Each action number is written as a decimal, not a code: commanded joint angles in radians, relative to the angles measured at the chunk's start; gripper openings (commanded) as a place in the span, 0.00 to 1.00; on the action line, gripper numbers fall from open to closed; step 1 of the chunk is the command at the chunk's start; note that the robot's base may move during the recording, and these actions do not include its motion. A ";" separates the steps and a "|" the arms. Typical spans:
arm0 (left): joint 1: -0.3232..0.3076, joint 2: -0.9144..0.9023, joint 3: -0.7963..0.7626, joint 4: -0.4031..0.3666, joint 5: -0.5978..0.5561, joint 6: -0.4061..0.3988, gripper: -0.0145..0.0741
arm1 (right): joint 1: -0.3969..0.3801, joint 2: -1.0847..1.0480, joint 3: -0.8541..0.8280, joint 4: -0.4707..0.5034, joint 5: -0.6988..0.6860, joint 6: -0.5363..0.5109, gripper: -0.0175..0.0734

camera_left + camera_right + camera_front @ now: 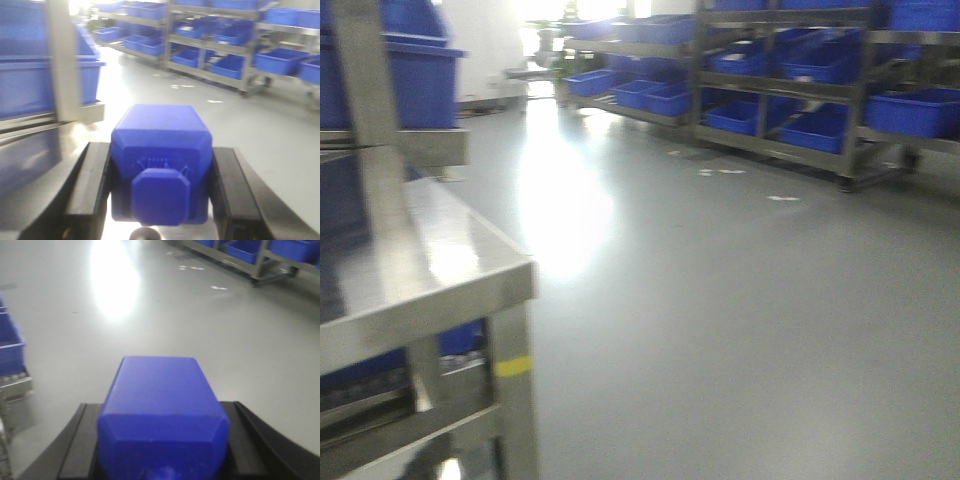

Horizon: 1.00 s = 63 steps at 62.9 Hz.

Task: Pick and sort blue part to right shelf
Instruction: 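Drive the base away from the table holding both blue parts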

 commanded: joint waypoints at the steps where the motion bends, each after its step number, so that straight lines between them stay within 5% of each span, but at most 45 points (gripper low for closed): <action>1: 0.002 0.006 -0.030 -0.004 -0.094 -0.001 0.50 | -0.008 0.002 -0.032 -0.007 -0.094 -0.009 0.52; 63: -0.003 0.006 -0.030 -0.004 -0.094 -0.001 0.50 | -0.008 0.002 -0.032 -0.007 -0.094 -0.009 0.52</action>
